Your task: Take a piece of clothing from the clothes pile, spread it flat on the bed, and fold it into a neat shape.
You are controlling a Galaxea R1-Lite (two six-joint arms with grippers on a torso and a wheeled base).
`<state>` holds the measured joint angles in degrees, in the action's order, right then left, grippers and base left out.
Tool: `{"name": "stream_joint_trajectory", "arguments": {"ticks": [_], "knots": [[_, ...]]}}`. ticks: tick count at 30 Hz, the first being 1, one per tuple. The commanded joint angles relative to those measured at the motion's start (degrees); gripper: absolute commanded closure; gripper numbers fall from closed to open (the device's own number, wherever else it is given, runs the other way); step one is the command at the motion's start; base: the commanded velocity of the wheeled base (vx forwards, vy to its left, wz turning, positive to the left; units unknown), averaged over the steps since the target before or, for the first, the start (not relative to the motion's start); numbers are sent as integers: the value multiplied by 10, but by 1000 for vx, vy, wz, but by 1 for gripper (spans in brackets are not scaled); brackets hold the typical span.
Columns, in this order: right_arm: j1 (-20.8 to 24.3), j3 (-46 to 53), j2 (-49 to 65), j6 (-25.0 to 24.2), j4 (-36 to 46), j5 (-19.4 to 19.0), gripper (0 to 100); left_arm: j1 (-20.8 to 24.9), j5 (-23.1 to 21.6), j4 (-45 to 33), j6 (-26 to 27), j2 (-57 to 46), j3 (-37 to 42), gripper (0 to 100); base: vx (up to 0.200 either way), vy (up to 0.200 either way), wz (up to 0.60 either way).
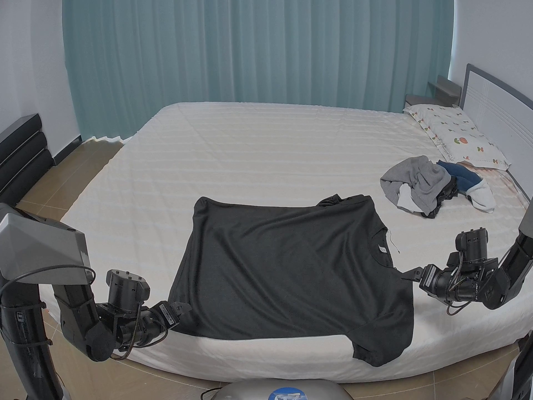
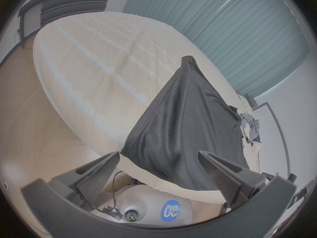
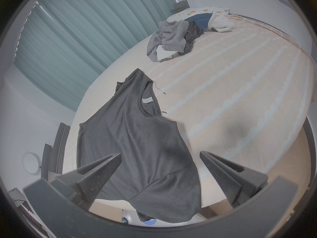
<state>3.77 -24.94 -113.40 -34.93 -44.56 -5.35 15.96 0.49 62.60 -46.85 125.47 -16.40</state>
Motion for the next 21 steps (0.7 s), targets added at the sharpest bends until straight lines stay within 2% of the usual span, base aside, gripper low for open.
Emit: {"name": "stream_joint_trajectory", "arguments": {"ticks": [1, 13, 14, 18, 21], "knots": [[1, 19, -2, 4, -1, -4, 0, 2, 12, 0, 10, 23, -4, 0, 0, 0, 0], [2, 40, -2, 6, -1, -6, 0, 14, 50, 1, 12, 58, -39, 0, 0, 0, 0], [3, 45, -2, 8, -1, -6, 0, 14, 51, 1, 12, 61, -41, 100, 0, 0, 0], [8, 60, -4, 21, -1, -16, 0, 14, 54, 2, 11, 65, -41, 100, 0, 0, 0], [12, 80, -7, 49, -1, -33, 0, 2, 55, 0, 12, 60, -29, 100, 0, 0, 0]]}}
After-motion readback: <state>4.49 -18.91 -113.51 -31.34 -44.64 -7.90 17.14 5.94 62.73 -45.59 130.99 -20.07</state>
